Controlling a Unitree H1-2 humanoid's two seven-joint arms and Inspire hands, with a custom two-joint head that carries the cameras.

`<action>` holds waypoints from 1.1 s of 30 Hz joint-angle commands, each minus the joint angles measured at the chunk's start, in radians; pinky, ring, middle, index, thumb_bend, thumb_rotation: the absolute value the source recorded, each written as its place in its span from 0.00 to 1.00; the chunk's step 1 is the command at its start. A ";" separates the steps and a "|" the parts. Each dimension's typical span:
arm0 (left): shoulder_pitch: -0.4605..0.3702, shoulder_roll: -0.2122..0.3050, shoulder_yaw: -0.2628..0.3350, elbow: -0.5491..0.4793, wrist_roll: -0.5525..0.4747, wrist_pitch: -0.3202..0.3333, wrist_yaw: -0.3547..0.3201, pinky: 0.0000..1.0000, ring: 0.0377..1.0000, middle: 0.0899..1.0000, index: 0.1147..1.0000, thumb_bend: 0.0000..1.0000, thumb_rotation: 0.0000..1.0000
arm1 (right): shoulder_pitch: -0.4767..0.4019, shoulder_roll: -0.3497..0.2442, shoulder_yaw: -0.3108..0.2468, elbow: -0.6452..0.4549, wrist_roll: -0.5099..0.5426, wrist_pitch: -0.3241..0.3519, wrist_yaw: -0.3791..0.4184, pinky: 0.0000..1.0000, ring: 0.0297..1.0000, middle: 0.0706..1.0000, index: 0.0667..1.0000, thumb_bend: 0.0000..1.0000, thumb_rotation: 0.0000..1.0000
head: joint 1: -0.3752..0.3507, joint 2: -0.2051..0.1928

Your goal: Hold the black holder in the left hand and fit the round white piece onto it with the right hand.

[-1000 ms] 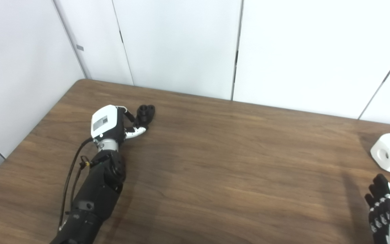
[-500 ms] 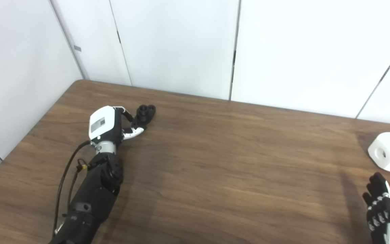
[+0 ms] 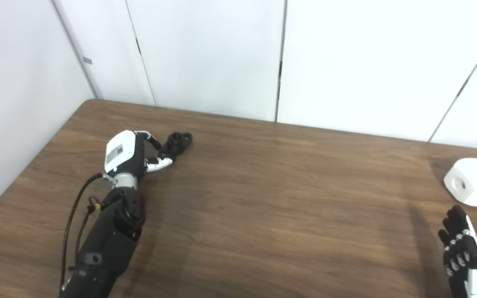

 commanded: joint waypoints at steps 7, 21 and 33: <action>0.033 0.042 -0.072 -0.230 -0.017 -0.068 -0.118 0.76 0.84 0.75 0.42 0.51 0.05 | 0.375 0.077 0.041 -0.137 0.011 -0.035 -0.012 1.00 1.00 0.99 0.98 0.67 1.00 | -0.006 0.008; 0.161 0.072 -0.184 -0.355 -0.019 -0.151 -0.230 0.80 0.84 0.75 0.42 0.51 0.04 | 0.366 0.061 0.063 -0.134 0.025 -0.046 0.005 1.00 1.00 1.00 1.00 0.72 1.00 | -0.047 0.031; 0.234 0.073 -0.321 -0.490 -0.038 -0.154 -0.359 0.75 0.83 0.75 0.42 0.51 0.04 | 0.370 0.079 0.082 -0.185 -0.011 0.003 -0.016 1.00 1.00 1.00 1.00 0.62 1.00 | -0.143 0.071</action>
